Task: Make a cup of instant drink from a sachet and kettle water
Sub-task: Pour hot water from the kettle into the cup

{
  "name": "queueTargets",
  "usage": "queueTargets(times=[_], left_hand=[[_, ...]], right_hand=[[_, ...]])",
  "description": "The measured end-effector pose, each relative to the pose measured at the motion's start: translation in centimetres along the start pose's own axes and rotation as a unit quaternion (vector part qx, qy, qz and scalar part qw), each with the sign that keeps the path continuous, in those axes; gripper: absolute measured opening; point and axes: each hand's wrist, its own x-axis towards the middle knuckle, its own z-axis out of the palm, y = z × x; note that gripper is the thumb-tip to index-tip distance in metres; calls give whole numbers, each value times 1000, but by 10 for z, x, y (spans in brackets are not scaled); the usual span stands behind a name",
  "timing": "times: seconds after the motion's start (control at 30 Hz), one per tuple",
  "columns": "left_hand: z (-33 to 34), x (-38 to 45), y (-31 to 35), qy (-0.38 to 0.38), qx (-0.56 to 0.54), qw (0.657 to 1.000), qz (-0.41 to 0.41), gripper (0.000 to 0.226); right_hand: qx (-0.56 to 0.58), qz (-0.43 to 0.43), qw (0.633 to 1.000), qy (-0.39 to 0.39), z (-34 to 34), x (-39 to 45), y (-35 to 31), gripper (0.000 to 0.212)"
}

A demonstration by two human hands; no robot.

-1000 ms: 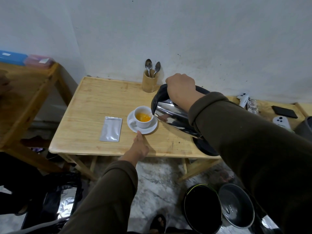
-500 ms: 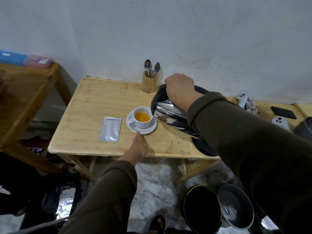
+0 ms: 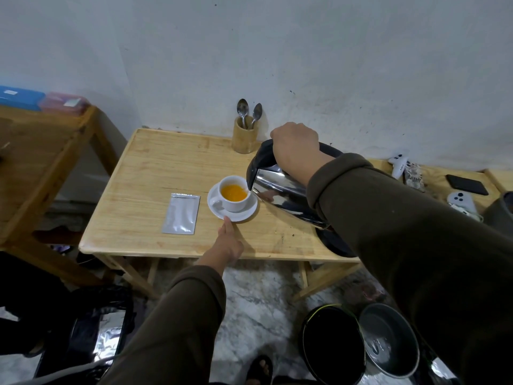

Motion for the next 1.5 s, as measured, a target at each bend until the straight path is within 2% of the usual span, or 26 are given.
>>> queueTargets(times=[0.2, 0.33, 0.43, 0.53, 0.67, 0.77, 0.93, 1.1, 1.2, 1.5], left_hand=[[1, -1, 1, 8, 1, 1000, -3, 85], [4, -1, 3, 16, -5, 1000, -5, 85], [8, -2, 4, 29, -16, 999, 0, 89], [13, 0, 5, 33, -8, 999, 2, 87], [19, 1, 5, 41, 17, 999, -10, 86], [22, 2, 4, 42, 35, 998, -7, 87], [26, 3, 6, 51, 80, 995, 8, 83], [31, 6, 5, 78, 60, 995, 4, 89], [34, 7, 6, 82, 54, 995, -3, 88], [34, 9, 7, 81, 57, 995, -22, 89]], right_hand=[[52, 33, 998, -16, 7, -9, 20, 25], [145, 65, 987, 13, 27, -27, 47, 23], [223, 124, 966, 27, 42, -48, 74, 24], [320, 228, 917, 64, 60, -75, 100, 25], [431, 374, 809, 139, 85, -106, 124, 24], [472, 438, 740, 195, 100, -120, 137, 22], [469, 475, 707, 235, 117, -133, 157, 17], [485, 519, 661, 243, 136, -145, 170, 14], [489, 521, 655, 245, 142, -148, 175, 12], [478, 482, 699, 222, 143, -141, 179, 15]])
